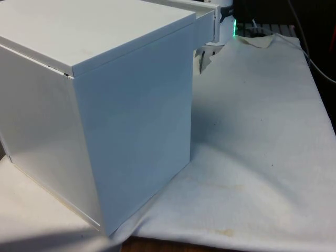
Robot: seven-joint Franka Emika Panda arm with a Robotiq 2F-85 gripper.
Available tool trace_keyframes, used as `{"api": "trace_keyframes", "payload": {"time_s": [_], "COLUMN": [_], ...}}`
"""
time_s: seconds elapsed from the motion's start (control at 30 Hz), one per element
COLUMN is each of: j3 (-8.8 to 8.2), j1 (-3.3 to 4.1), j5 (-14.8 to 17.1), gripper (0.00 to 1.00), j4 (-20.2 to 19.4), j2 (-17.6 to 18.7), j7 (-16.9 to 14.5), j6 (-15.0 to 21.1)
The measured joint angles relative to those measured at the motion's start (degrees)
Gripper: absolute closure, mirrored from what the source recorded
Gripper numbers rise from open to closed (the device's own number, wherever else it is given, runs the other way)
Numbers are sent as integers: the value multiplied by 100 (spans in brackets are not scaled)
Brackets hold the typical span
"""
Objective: Open the drawer, then close it.
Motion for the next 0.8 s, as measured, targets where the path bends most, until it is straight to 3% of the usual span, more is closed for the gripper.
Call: {"api": "trace_keyframes", "payload": {"time_s": [0.8], "j3": [487], "j1": [0], "j5": [-6], "gripper": [99], "j4": [-539], "j2": [-619], "j7": [315], "j6": [-567]}}
